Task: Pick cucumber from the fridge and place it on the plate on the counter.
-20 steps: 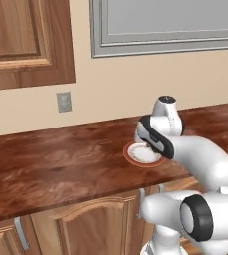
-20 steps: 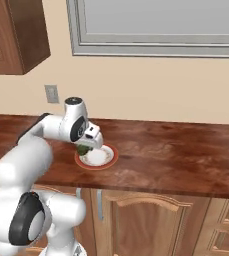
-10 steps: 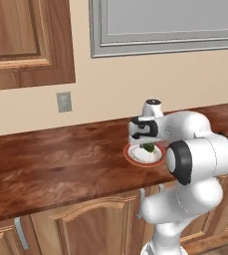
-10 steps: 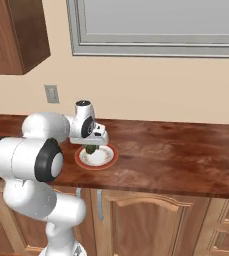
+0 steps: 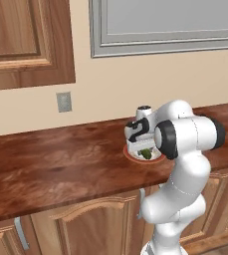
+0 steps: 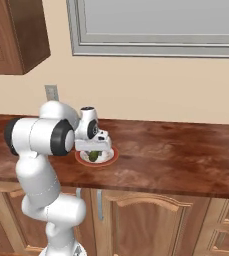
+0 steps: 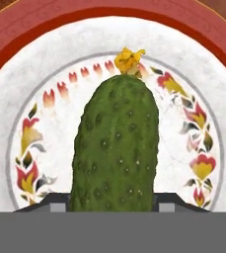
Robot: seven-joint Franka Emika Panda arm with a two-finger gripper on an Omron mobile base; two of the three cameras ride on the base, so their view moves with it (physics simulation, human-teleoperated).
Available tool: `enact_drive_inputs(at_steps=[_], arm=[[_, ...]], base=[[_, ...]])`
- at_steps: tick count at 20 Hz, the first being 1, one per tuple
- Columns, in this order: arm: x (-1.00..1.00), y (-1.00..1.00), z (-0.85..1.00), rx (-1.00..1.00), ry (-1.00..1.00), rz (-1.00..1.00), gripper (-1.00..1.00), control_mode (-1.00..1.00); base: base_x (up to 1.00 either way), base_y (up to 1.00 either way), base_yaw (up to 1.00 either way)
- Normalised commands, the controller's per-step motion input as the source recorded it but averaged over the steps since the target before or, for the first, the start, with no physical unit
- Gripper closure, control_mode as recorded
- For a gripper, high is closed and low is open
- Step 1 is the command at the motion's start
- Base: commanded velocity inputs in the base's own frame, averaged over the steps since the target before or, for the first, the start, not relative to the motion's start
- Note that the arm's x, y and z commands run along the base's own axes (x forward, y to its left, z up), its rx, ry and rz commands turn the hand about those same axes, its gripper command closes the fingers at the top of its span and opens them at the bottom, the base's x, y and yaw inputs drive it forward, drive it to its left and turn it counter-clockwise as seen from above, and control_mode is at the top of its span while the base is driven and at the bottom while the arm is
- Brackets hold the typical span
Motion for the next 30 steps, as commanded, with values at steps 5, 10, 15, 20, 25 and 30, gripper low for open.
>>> enact_drive_inputs(at_steps=[5,10,15,20,25,30], arm=[[-0.05,0.00,-0.23,0.06,0.00,0.00,-1.00,-1.00],[-0.01,0.00,0.05,-0.02,0.00,0.00,-1.00,-1.00],[-0.04,0.00,0.73,-0.03,0.00,0.00,-1.00,-1.00],[-0.37,-0.04,0.78,0.05,0.06,-0.04,-1.00,-1.00],[-1.00,-0.16,0.59,0.16,-0.04,-0.14,-1.00,-1.00],[-1.00,0.10,0.96,0.00,-0.30,-0.05,-1.00,-1.00]], base=[[0.00,0.00,0.00],[0.00,0.00,0.00],[0.00,0.00,0.00],[0.00,0.00,0.00],[0.00,0.00,0.00],[0.00,0.00,0.00]])
